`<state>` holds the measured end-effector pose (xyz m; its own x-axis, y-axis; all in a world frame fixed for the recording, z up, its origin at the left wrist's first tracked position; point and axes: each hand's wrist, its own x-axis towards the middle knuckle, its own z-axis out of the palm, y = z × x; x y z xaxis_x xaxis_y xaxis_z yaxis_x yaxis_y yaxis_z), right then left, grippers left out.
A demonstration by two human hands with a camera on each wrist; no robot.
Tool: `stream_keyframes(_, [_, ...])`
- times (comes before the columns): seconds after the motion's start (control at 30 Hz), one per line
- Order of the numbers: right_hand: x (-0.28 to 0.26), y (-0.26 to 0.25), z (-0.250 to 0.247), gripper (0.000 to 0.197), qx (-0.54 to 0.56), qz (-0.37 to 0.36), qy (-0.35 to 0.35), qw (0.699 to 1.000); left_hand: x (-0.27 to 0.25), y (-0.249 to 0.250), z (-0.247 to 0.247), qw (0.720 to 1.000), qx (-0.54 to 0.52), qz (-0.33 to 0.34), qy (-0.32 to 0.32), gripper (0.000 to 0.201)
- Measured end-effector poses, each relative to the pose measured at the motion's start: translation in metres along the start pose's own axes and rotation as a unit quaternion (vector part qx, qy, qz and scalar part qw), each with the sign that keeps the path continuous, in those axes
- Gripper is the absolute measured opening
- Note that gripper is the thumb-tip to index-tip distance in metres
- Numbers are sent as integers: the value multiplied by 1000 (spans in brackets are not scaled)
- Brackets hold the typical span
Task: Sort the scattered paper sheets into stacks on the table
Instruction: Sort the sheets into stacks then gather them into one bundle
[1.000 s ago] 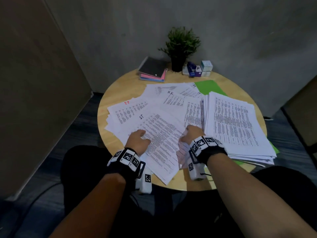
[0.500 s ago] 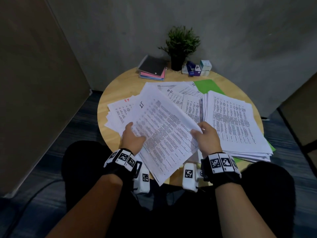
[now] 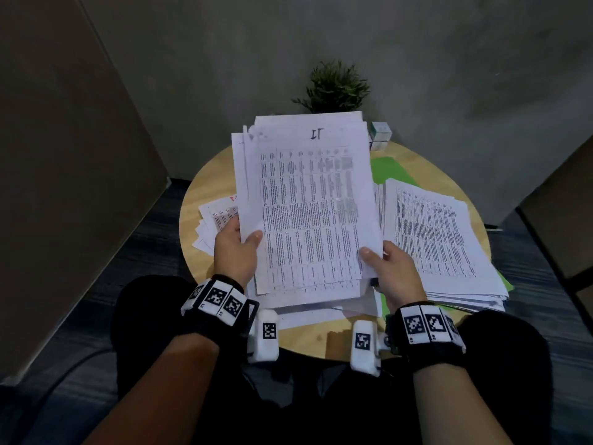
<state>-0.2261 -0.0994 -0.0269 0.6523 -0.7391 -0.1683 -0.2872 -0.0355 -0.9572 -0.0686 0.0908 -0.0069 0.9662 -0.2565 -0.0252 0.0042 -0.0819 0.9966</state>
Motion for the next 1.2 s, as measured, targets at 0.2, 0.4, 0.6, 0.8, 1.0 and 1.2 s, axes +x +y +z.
stream_keyframes(0.2, [11, -7, -16, 30, 4, 14, 8, 1000, 1, 3, 25, 1000, 7, 5, -25, 26])
stream_keyframes(0.4, [20, -12, -70, 16, -39, 6, 112, 993, 1, 11, 77, 987, 55, -23, -148, 39])
stream_keyframes(0.6, [54, -8, -147, 23, -110, 50, 171, 978, -3, 7, 121, 963, 86, -62, -249, 43])
stream_keyframes(0.8, [82, 11, -176, 32, -264, 129, 170, 941, -2, -7, 148, 945, 130, -78, -290, 36])
stream_keyframes(1.0, [99, 21, -171, 47, -392, 206, 142, 885, 0, -17, 163, 940, 131, -95, -300, 33])
stream_keyframes(1.2, [95, -5, -145, 63, -411, 149, 194, 878, 28, -17, 140, 950, 181, -88, -239, 36])
